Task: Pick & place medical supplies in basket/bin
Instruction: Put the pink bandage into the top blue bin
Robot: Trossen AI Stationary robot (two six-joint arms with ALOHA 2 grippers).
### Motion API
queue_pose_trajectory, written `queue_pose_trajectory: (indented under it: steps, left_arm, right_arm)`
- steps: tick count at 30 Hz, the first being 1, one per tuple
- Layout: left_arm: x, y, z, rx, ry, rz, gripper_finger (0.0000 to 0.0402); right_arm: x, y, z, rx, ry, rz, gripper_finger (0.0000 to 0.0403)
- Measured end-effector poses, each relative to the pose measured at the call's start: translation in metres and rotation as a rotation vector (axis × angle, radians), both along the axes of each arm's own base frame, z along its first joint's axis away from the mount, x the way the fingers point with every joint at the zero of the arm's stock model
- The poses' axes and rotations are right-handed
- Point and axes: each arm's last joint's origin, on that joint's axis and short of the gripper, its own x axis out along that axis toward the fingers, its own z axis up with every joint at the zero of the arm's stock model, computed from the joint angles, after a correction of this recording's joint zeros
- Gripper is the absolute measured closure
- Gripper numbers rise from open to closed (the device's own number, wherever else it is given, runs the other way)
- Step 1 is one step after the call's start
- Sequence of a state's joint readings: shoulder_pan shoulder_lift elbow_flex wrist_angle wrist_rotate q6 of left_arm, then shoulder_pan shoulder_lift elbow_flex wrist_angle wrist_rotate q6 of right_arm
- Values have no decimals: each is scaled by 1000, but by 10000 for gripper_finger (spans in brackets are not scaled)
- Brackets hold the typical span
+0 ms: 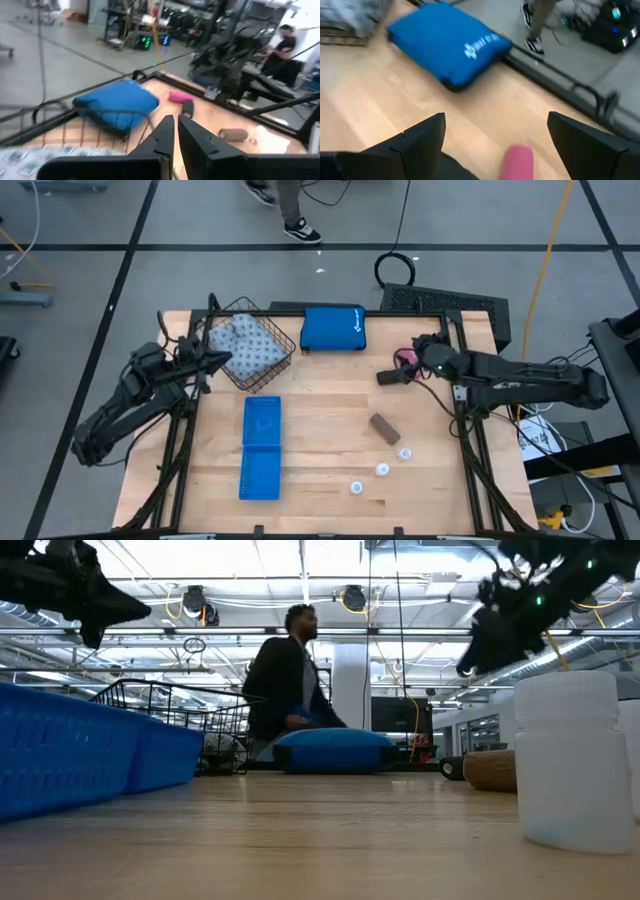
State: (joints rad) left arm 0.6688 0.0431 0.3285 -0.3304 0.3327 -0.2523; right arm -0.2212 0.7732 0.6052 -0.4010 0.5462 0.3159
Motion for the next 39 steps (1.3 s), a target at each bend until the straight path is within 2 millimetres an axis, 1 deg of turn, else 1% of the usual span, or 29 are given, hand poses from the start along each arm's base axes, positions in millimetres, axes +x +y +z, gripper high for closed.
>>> queue_pose_trajectory:
  steps: [5, 7, 13, 17, 20, 23, 26, 30, 37, 39]
  left_arm:
    - [2, 1, -1, -17, 17, -14, 371]
    - [4, 2, -2, -38, 21, -12, 371]
    - [8, 6, -4, -68, 53, 2, 371]
    - [11, 9, -6, -84, 80, 45, 371]
    - [13, 12, -8, -95, 99, 71, 371]
    - [16, 14, -9, -106, 114, 71, 371]
    - [18, 16, -9, -125, 112, 72, 371]
    - [22, 19, -9, -135, 120, 72, 371]
    - [26, 22, -13, -161, 157, 73, 371]
    - [27, 23, -13, -165, 162, 73, 371]
  right_arm:
    - [-7, -7, -38, 74, 78, -75, 64]
    - [-9, -12, -48, 105, 79, -135, 64]
    - [-15, -24, -73, 192, 120, -295, 64]
    - [-17, -28, -89, 234, 177, -353, 64]
    - [-17, -31, -99, 280, 183, -345, 65]
    - [-15, -32, -110, 347, 147, -305, 73]
    - [-16, -32, -118, 385, 145, -289, 92]
    - [-16, -32, -121, 387, 150, -294, 131]
    - [-17, -31, -117, 384, 126, -272, 226]
    - [-15, -31, -115, 396, 95, -222, 254]
